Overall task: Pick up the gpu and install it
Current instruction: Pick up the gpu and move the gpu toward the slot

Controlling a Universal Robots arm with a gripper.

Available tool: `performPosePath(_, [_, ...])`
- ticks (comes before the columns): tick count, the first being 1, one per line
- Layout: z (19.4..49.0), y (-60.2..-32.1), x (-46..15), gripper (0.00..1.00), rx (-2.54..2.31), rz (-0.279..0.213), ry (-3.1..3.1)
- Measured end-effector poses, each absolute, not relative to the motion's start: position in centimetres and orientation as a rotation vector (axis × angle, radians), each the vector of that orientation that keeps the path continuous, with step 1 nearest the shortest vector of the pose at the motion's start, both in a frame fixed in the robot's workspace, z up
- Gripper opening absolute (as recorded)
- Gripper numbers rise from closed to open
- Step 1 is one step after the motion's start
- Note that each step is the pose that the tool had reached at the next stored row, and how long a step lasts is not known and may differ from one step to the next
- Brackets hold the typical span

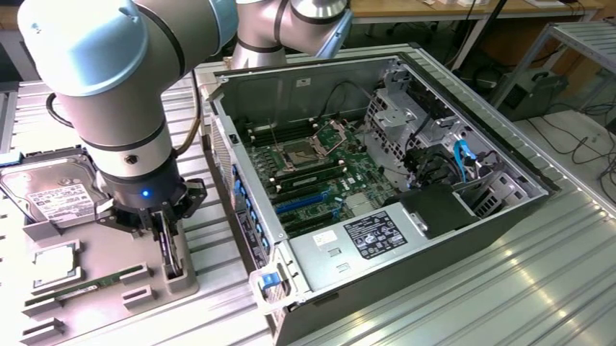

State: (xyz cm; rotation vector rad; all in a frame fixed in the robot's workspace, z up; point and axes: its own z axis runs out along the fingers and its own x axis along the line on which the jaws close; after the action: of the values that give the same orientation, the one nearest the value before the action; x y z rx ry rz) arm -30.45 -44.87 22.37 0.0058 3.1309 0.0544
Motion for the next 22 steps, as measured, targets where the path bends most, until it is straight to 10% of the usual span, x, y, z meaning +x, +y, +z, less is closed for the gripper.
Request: performPosePath(22, [26.2,-44.9,-30.5,0.27,0.006,0.054,3.131])
